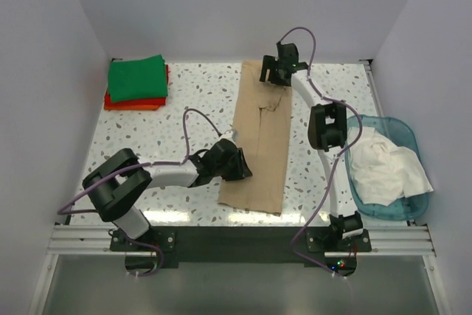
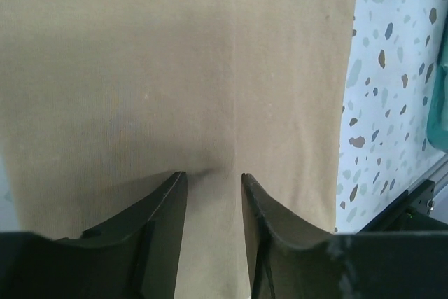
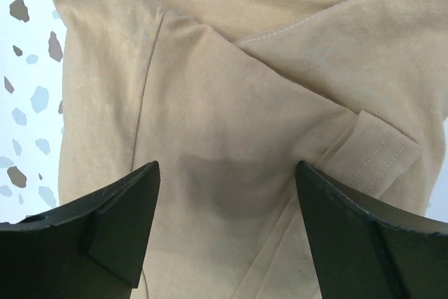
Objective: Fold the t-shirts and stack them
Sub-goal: Fold the tshirt
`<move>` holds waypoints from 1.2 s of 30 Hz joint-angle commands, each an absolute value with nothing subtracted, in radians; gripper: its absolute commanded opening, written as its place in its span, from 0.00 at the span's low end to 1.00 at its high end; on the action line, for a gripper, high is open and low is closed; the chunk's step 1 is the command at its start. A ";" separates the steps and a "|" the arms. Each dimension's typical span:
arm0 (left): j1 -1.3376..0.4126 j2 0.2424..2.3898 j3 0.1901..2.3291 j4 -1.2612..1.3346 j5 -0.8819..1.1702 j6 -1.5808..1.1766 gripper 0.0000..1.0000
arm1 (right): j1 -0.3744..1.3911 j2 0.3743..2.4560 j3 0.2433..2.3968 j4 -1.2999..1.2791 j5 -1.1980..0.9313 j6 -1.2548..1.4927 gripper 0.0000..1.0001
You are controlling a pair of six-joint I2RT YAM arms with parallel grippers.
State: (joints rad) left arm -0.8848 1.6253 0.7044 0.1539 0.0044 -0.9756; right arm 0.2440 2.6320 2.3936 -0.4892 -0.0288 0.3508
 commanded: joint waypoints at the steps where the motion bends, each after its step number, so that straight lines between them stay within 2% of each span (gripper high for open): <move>1: -0.885 1.520 0.749 0.154 -0.017 -0.904 0.43 | 0.238 2.486 2.416 -0.485 -0.026 0.316 0.83; 4: -0.884 1.425 0.749 0.069 -0.054 -0.853 0.46 | 0.235 2.364 2.337 -0.534 -0.037 0.348 0.87; 5: -0.884 1.399 0.744 0.020 -0.078 -0.851 0.46 | 0.235 2.262 2.303 -0.561 -0.041 0.360 0.87; 8: -0.882 1.296 0.715 -0.087 -0.106 -0.839 0.45 | 0.235 2.031 2.026 -0.528 -0.089 0.454 0.87; 9: -0.881 1.260 0.706 -0.118 -0.112 -0.836 0.45 | 0.236 1.964 1.846 -0.511 -0.127 0.491 0.85; 11: -0.877 1.227 0.687 -0.193 -0.118 -0.838 0.43 | 0.253 1.794 1.656 -0.444 -0.159 0.531 0.83; 12: -0.877 1.198 0.678 -0.210 -0.117 -0.839 0.42 | 0.261 1.745 1.496 -0.439 -0.169 0.544 0.79; 15: -0.876 1.158 0.647 -0.267 -0.106 -0.839 0.42 | 0.310 1.550 1.202 -0.416 -0.172 0.569 0.69; 21: -0.868 1.085 0.591 -0.313 -0.098 -0.850 0.48 | 0.420 1.260 0.779 -0.371 -0.241 0.724 0.62; 27: -0.862 1.120 0.522 -0.250 -0.026 -0.844 0.56 | 0.457 1.075 0.591 -0.486 -0.265 0.736 0.60; 36: -0.862 1.161 0.454 -0.170 0.034 -0.876 0.52 | 0.459 1.025 0.451 -0.486 -0.345 0.741 0.58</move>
